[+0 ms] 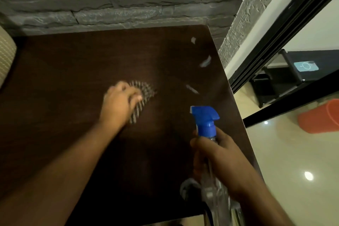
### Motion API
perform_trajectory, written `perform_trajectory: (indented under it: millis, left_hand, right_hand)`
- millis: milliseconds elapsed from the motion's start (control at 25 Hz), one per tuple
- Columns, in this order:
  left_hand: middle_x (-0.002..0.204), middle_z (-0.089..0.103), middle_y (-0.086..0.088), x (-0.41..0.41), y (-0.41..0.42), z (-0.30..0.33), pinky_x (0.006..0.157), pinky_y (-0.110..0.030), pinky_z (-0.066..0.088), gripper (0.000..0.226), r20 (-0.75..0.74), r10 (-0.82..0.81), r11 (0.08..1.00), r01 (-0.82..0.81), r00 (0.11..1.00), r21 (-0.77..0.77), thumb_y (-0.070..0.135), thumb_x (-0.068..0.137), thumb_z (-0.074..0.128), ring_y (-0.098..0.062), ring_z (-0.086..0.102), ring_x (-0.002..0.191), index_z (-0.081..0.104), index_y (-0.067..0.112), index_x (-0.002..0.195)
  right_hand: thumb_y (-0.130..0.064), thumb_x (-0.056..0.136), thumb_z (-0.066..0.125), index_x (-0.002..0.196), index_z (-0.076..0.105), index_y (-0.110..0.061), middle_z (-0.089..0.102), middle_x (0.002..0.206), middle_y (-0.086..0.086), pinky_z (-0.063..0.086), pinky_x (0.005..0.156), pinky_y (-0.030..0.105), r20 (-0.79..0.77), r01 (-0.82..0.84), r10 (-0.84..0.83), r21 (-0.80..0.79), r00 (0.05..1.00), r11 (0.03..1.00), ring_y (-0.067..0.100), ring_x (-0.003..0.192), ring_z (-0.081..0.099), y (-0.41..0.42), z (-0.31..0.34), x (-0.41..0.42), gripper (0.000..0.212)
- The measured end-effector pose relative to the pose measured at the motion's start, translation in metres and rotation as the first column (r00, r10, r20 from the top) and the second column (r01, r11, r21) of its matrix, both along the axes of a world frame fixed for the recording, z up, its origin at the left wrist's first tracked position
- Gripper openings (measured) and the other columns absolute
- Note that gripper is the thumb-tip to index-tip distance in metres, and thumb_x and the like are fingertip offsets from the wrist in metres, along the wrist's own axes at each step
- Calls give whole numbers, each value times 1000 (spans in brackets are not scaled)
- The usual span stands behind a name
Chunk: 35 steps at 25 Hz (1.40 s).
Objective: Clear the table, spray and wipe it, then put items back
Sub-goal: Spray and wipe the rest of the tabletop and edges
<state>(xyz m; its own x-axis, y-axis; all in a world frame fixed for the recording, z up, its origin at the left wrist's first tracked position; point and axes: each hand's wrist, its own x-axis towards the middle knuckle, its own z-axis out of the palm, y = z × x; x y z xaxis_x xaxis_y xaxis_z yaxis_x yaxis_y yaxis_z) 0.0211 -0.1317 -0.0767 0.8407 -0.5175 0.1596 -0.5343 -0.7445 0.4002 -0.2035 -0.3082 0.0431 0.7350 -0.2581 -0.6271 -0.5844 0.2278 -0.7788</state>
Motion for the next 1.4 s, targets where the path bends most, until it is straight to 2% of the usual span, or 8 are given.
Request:
perform_trajectory:
  millis: [120,360,600,800,880,1080,1280,1400]
  left_hand:
    - [112,56,-9,51,-47,7,92,-39,46,25,-40,190,982,-189,981,19,33,88,63,-34,55,103,68,23,111]
    - [104,60,5,-122,22,3,76,-37,50,29,-100,-390,921,390,915,-20,46,86,49,-21,58,93,70,32,101]
    - [116,55,-8,18,-42,5,93,-41,43,30,-26,135,991,-135,990,23,40,90,59,-32,53,108,66,26,115]
    - [113,53,4,-150,-15,7,85,-37,42,32,-158,-271,960,278,950,28,49,90,46,-19,52,101,65,34,112]
    - [107,60,4,-178,45,6,79,-40,47,36,-112,-249,968,250,962,-3,50,88,44,-23,58,96,70,33,107]
    - [114,56,-9,-56,35,6,91,-43,44,31,-43,358,933,-356,933,41,41,88,61,-35,55,106,69,24,112]
    - [113,53,4,-183,-33,17,88,-37,42,29,-136,-19,996,30,991,79,43,89,60,-20,51,105,64,35,116]
    - [109,54,8,-229,37,18,86,-41,44,29,-147,33,998,-25,989,57,43,86,62,-17,52,101,67,36,114]
  right_hand:
    - [-16,83,63,104,55,-16,59,59,11,51,60,40,23,17,-17,-9,1000,1000,26,51,56,10,1,-7,22]
    - [-9,84,62,102,56,-21,58,55,4,51,55,35,-27,93,-92,56,995,994,21,49,54,26,5,-31,23]
    - [-14,84,63,108,53,-29,59,56,3,52,53,31,-78,57,-55,20,995,998,20,52,56,28,-3,-45,29]
    - [-13,84,62,103,55,-25,58,60,8,51,49,29,-24,32,-32,-14,999,999,22,51,55,33,10,-59,23]
    - [-15,85,62,106,54,-24,60,59,5,52,53,32,-13,11,-11,-15,1000,1000,22,51,56,28,11,-69,25]
    - [-20,84,63,108,53,-24,61,65,9,52,58,36,-19,-53,52,-75,998,996,22,52,58,24,11,-98,27]
    - [-19,86,60,106,52,-21,59,64,12,51,53,32,13,-83,84,-65,996,994,22,50,57,29,19,-128,21]
    - [-18,88,59,104,52,-19,60,62,12,51,54,31,20,-102,104,-58,994,993,21,50,57,21,17,-149,18]
